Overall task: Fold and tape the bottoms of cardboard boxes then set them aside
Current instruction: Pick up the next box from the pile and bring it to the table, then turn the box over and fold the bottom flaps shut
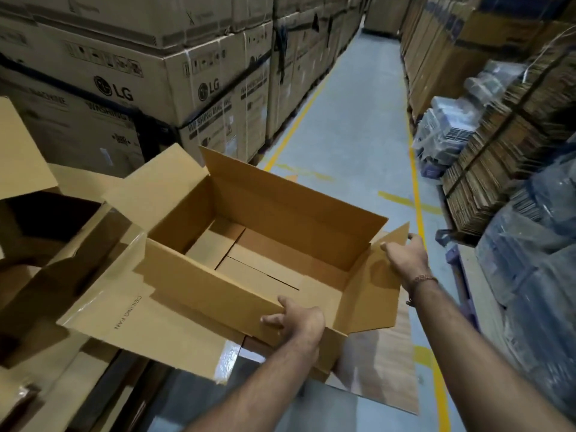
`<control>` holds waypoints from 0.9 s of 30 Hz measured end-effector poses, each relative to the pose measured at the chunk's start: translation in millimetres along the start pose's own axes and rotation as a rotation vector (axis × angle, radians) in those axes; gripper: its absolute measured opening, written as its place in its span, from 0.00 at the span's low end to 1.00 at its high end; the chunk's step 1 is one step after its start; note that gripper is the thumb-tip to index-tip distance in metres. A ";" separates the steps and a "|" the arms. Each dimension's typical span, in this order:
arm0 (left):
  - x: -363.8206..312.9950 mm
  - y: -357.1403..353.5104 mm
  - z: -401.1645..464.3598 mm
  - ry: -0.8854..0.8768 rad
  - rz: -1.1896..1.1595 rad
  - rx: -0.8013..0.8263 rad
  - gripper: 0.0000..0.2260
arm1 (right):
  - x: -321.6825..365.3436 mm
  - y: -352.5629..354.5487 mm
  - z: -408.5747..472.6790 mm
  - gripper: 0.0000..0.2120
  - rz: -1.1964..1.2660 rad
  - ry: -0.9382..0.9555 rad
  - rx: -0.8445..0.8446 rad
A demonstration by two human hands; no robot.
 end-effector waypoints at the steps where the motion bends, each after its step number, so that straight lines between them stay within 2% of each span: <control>1: -2.4 3.7 1.5 0.024 0.012 0.019 0.39 | 2.4 -1.2 1.6 0.25 -0.049 0.022 0.017; 3: -9.4 22.2 12.7 0.019 0.047 -0.007 0.39 | 8.7 -1.7 0.6 0.25 -0.194 0.055 0.016; 4: -13.0 38.4 21.1 0.009 0.058 -0.058 0.39 | 11.6 -1.0 -2.0 0.29 -0.291 0.078 -0.007; 7: -21.0 107.8 62.8 -0.052 0.081 -0.273 0.39 | 26.9 -8.4 -33.0 0.39 -0.621 0.217 -0.144; 9: -29.6 158.7 91.9 -0.124 0.153 -0.405 0.37 | 35.4 -26.4 -69.0 0.39 -0.795 0.304 -0.241; 12: -54.9 221.1 129.2 -0.332 0.351 -0.562 0.33 | 26.2 -81.0 -111.6 0.39 -0.886 0.307 -0.131; 14: -72.8 248.4 145.2 -0.475 0.632 -0.641 0.31 | 22.3 -114.2 -121.9 0.40 -0.854 0.346 -0.076; 16: -85.2 259.1 161.5 -0.603 0.958 -0.650 0.28 | 37.1 -138.2 -116.5 0.42 -0.837 0.456 -0.087; 19: -86.0 253.8 181.3 -0.681 1.287 -0.473 0.28 | 72.8 -163.5 -89.4 0.49 -0.936 0.626 -0.137; 22: -83.4 248.2 182.4 -0.750 1.341 -0.384 0.35 | 96.6 -189.2 -50.9 0.57 -1.098 0.666 -0.117; 27: -91.8 246.7 180.2 -0.820 1.337 -0.368 0.38 | 117.5 -215.5 17.3 0.64 -1.190 0.555 -0.088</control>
Point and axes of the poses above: each hand's wrist, its own z-axis towards the middle knuckle, its own y-axis out of the back of the hand, x = y × z, the point moved 9 cm from there along z, towards the middle knuckle, and after that the axes turned 9 degrees about z, right-handed, at the moved point
